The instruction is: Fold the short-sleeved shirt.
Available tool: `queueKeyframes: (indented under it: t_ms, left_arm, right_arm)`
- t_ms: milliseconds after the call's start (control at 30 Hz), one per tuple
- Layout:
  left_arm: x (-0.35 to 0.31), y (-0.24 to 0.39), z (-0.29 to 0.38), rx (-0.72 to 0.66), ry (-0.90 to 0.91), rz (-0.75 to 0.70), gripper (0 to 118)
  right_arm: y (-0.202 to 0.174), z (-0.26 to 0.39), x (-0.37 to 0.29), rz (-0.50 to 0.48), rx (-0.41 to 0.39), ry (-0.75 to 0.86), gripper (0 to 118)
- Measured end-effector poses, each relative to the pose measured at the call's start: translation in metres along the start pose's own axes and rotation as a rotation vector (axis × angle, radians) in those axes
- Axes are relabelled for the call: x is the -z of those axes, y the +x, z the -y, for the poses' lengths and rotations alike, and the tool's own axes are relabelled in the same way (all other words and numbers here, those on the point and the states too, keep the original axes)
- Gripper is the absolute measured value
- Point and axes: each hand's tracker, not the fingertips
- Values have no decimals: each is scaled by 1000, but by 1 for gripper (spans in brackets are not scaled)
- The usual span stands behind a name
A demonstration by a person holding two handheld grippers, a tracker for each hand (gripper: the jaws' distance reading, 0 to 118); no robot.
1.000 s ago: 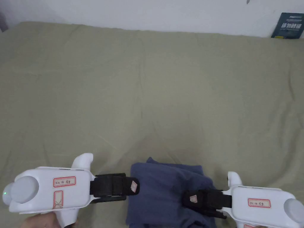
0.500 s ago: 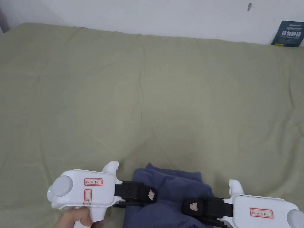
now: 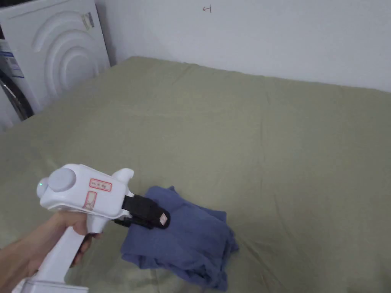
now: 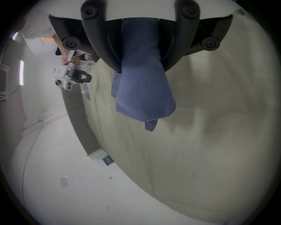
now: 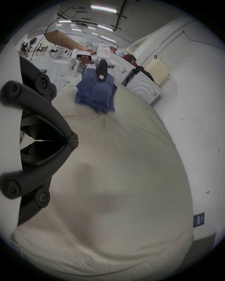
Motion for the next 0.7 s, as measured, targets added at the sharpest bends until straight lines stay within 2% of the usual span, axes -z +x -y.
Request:
queueKeyframes:
  t_ms: [133,167,233,267,367,400,433,467,500,533,567,667,700]
  left_arm:
    - [-53,-66,-39,-11,6,-132,27]
    - [-55,-78,-47,-17,4,-127,27]
    - [-62,-103,-64,-45,-6,-125,27]
    - [-62,-82,-53,-53,-13,-124,27]
    - [-51,-80,-53,-63,-33,-119,28]
    - [-49,-85,-55,-53,-43,-112,38]
    - [-45,-82,-54,-51,-40,-117,65]
    - [-43,-78,-53,-43,-43,-127,113]
    - [-43,-75,-51,-38,-29,-177,118]
    - [-47,-68,-47,-34,-33,-187,116]
    - [-54,-54,-46,-3,64,-187,116]
    - [-63,-22,-34,-6,9,-291,116]
    - [-60,-49,-42,4,7,-319,116]
  right_arm:
    - [-1,-6,-2,4,40,38,0]
    - [16,-12,-4,7,42,39,0]
    - [15,-15,-3,33,44,45,0]
    - [15,-15,-2,34,45,45,0]
    - [12,-14,2,35,54,46,0]
    - [12,-15,4,33,55,42,0]
    - [14,-18,5,43,51,36,0]
    - [14,-18,6,46,46,32,0]
    - [15,-18,5,51,43,32,0]
    - [15,-18,4,49,44,34,0]
    - [13,-15,5,43,45,37,0]
    - [15,-16,-1,43,41,56,0]
    - [16,-15,-3,40,40,63,0]
